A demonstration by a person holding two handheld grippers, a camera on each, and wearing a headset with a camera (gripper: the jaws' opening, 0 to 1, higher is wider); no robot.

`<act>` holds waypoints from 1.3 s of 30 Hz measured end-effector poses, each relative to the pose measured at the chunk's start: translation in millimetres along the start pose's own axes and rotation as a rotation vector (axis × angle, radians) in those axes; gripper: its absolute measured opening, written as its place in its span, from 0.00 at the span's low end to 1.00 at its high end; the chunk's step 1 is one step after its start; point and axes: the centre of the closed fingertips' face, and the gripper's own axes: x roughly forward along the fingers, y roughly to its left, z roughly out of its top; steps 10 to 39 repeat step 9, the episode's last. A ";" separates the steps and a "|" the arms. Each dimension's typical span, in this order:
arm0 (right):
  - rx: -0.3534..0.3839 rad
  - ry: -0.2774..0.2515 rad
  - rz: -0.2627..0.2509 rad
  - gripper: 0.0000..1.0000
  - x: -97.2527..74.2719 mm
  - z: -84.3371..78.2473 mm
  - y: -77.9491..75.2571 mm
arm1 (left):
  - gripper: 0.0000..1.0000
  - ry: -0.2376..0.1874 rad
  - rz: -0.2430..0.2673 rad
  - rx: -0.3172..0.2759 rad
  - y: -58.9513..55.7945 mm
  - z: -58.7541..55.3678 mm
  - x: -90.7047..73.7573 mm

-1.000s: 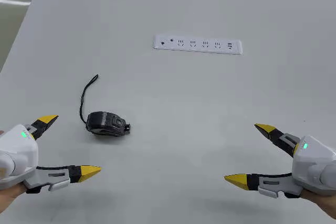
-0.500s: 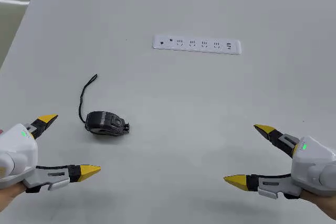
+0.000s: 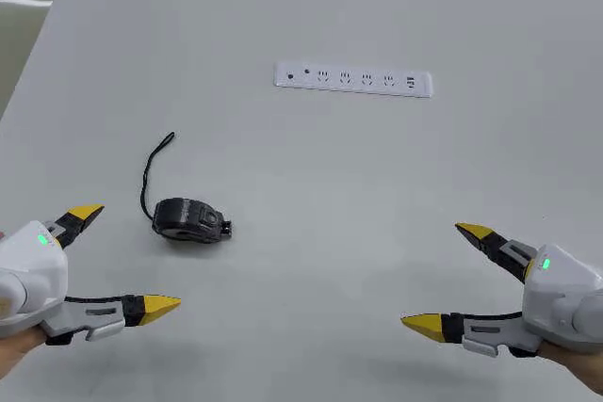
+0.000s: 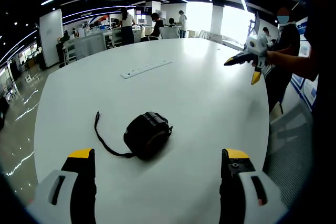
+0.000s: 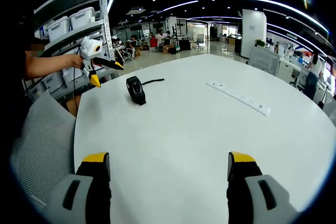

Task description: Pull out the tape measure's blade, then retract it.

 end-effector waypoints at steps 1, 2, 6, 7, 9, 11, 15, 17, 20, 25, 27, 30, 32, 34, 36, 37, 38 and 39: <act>-0.002 0.001 0.000 0.95 0.0 -0.1 0.1 | 0.99 -0.001 -0.001 0.001 0.0 0.2 0.1; -0.001 0.002 0.001 0.95 -0.2 0.5 0.9 | 0.99 0.000 -0.001 0.000 0.1 0.2 0.3; -0.002 0.006 0.001 0.95 -0.1 -0.5 1.1 | 0.99 -0.001 -0.001 0.002 0.0 0.5 0.9; -0.001 0.005 0.002 0.95 -0.1 -0.3 1.3 | 0.99 -0.002 -0.001 0.003 -0.3 0.9 1.0; -0.002 0.004 0.001 0.95 -0.2 -0.5 0.8 | 0.99 -0.003 0.000 0.002 -0.1 1.1 1.2; -0.002 0.004 0.001 0.95 -0.2 -0.5 0.8 | 0.99 -0.003 0.000 0.002 -0.1 1.1 1.2; -0.002 0.004 0.001 0.95 -0.2 -0.5 0.8 | 0.99 -0.003 0.000 0.002 -0.1 1.1 1.2; -0.002 0.004 0.001 0.95 -0.2 -0.5 0.8 | 0.99 -0.003 0.000 0.002 -0.1 1.1 1.2; -0.002 0.004 0.001 0.95 -0.2 -0.5 0.8 | 0.99 -0.003 0.000 0.002 -0.1 1.1 1.2; -0.002 0.004 0.001 0.95 -0.2 -0.5 0.8 | 0.99 -0.003 0.000 0.002 -0.1 1.1 1.2; -0.002 0.004 0.001 0.95 -0.2 -0.5 0.8 | 0.99 -0.003 0.000 0.002 -0.1 1.1 1.2; -0.002 0.004 0.001 0.95 -0.2 -0.5 0.8 | 0.99 -0.003 0.000 0.002 -0.1 1.1 1.2; -0.002 0.004 0.001 0.95 -0.2 -0.5 0.8 | 0.99 -0.003 0.000 0.002 -0.1 1.1 1.2; -0.002 0.004 0.001 0.95 -0.2 -0.5 0.8 | 0.99 -0.003 0.000 0.002 -0.1 1.1 1.2; -0.002 0.004 0.001 0.95 -0.2 -0.5 0.8 | 0.99 -0.003 0.000 0.002 -0.1 1.1 1.2; -0.002 0.004 0.001 0.95 -0.2 -0.5 0.8 | 0.99 -0.003 0.000 0.002 -0.1 1.1 1.2; -0.002 0.004 0.001 0.95 -0.2 -0.5 0.8 | 0.99 -0.003 0.000 0.002 -0.1 1.1 1.2; -0.002 0.004 0.001 0.95 -0.2 -0.5 0.8 | 0.99 -0.003 0.000 0.002 -0.1 1.1 1.2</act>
